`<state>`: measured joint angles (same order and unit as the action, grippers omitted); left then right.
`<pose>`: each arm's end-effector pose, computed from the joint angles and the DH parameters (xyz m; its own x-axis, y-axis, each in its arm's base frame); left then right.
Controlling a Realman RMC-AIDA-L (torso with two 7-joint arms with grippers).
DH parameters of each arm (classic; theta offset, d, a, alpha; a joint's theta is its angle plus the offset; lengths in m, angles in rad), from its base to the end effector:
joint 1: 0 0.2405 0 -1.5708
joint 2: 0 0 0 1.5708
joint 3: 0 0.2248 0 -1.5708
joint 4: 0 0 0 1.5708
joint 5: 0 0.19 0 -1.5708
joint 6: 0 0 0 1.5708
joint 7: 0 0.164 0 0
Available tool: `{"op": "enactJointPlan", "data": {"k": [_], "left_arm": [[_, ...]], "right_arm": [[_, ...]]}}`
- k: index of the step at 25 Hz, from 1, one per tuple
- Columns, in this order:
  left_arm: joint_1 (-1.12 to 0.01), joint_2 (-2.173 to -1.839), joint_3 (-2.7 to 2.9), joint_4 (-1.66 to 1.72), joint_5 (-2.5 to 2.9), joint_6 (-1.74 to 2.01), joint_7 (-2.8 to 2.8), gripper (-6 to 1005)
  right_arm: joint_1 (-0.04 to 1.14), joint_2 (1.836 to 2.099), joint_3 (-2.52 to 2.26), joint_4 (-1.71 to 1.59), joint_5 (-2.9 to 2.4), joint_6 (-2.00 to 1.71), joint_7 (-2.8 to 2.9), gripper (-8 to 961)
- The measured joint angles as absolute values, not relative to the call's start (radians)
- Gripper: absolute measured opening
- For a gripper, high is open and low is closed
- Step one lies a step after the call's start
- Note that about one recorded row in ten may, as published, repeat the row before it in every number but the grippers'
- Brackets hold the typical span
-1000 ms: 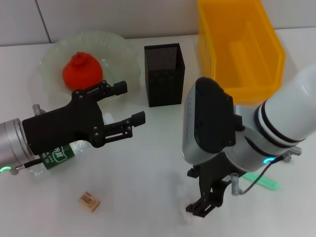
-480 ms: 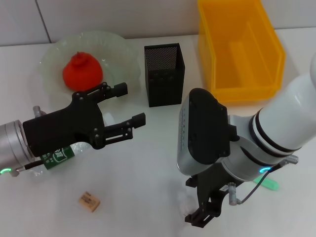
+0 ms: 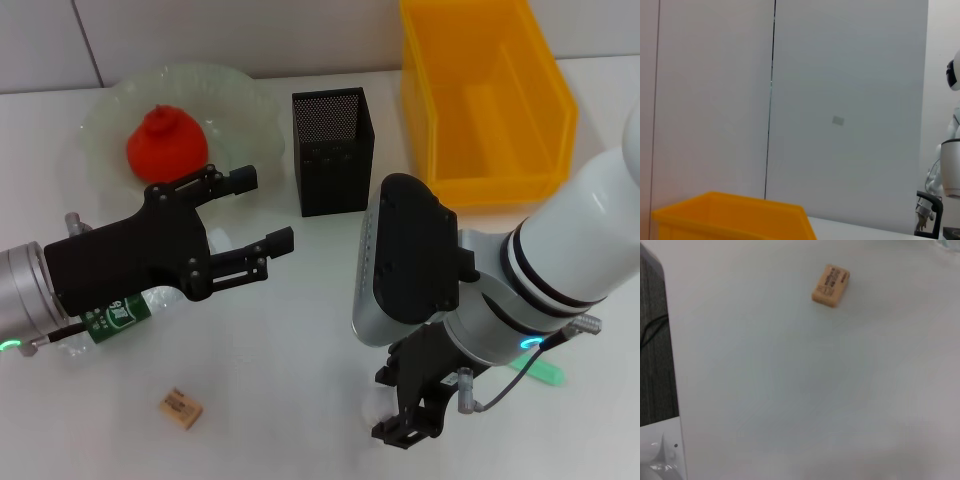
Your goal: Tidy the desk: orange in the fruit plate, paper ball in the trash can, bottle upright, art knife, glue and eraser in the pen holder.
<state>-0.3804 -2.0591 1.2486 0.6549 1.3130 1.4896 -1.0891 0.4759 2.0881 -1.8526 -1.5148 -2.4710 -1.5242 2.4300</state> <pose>-0.1782 0.2854 -0.0172 0.7194 0.0624 0.6918 0.2712 -0.9422 -0.1970 0.1443 0.2480 -0.0705 0.8844 -0.2334 0.4042 -0.2012 -0.9720 -0.1211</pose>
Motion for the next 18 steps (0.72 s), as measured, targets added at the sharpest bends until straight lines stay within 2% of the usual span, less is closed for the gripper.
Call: {"op": "enactJointPlan", "data": {"k": [4,13,18], "left_arm": [[-0.380,-2.059,1.249,0.656,1.313,1.490,-1.089,767],[-0.380,-2.059,1.247,0.657,1.313,1.491,-1.089,764],[-0.381,-2.059,1.247,0.657,1.313,1.491,-1.089,763]], "right_arm": [[0.476,2.088,-1.853,-1.512,-2.470,-1.524,2.435,556],[0.472,2.088,-1.848,-1.512,-2.473,-1.520,2.443,331],[0.467,2.087,-1.802,-1.517,-2.477,-1.507,2.445,292]]}}
